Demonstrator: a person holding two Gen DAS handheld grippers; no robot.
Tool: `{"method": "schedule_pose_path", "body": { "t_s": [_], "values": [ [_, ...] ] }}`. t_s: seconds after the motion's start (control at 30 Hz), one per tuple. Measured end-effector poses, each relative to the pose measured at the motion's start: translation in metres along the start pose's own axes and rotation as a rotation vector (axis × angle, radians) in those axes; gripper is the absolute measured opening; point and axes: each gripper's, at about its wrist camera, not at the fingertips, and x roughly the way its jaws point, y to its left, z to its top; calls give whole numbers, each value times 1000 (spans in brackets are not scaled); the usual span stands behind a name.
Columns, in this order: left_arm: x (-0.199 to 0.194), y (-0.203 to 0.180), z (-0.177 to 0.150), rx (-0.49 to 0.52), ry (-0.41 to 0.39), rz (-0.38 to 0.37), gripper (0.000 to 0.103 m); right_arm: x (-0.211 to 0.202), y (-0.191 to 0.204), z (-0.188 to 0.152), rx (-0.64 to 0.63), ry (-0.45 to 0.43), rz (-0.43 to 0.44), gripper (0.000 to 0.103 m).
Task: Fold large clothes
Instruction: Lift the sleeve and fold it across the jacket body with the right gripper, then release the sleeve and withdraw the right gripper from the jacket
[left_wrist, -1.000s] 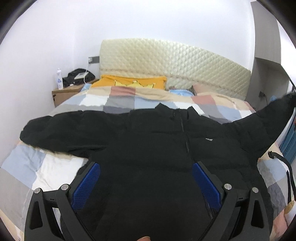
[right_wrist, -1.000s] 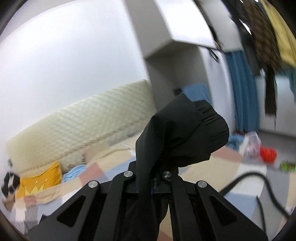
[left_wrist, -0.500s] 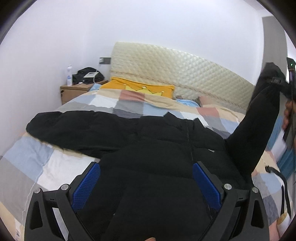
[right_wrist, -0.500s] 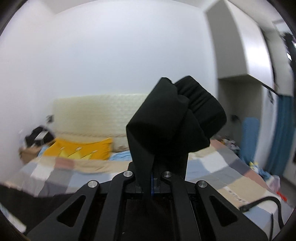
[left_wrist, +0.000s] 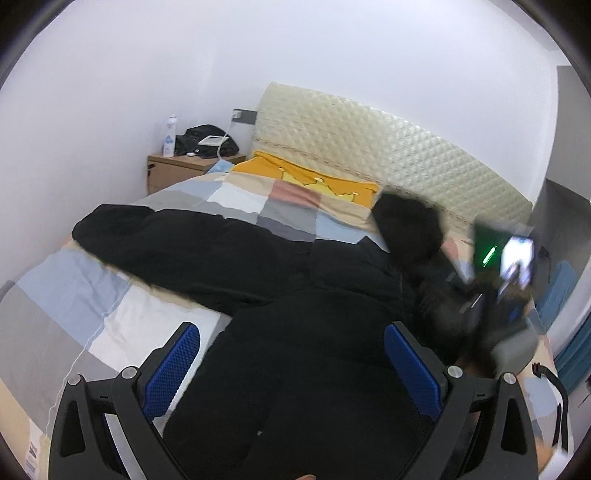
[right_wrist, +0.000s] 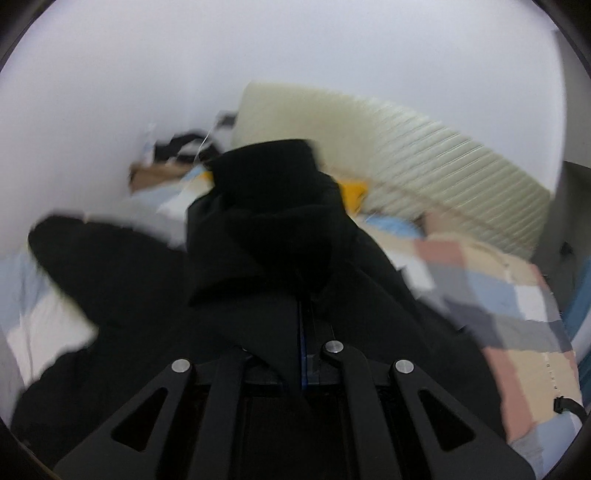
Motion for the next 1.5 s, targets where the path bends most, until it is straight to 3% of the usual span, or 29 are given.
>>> {"method": "schedule_pose_path", "body": {
  "t_s": [0.2, 0.33, 0.53, 0.63, 0.73, 0.77, 0.8, 0.83, 1.13, 1.3, 1.5],
  "values": [
    [7, 16, 1, -50, 20, 10, 102, 42, 9, -53, -63, 205, 141, 5],
    [14, 17, -1, -50, 42, 9, 102, 42, -2, -54, -32, 213, 204, 7],
    [12, -2, -4, 29, 46, 26, 102, 32, -7, -57, 54, 264, 291, 14],
    [7, -10, -6, 59, 41, 29, 102, 18, -9, -62, 68, 280, 319, 23],
    [1, -17, -7, 81, 34, 27, 102, 5, -12, -64, 82, 294, 345, 47],
    [-2, -19, -7, 88, 27, 26, 102, 0, -12, -65, 79, 290, 349, 61],
    [-4, -20, -7, 92, 22, 27, 102, -5, -11, -64, 76, 279, 350, 82],
    [-7, -21, -8, 97, 18, 30, 102, -14, -13, -63, 83, 253, 361, 89],
    [-18, -18, -8, 79, 31, 26, 102, -72, -63, -62, 184, 157, 343, 90],
    [-31, -30, -11, 120, 0, 22, 102, -121, -108, -71, 255, 77, 259, 90],
    [-39, -57, -12, 154, -4, -38, 102, -175, -147, -77, 282, -14, 138, 95]
  ]
}}
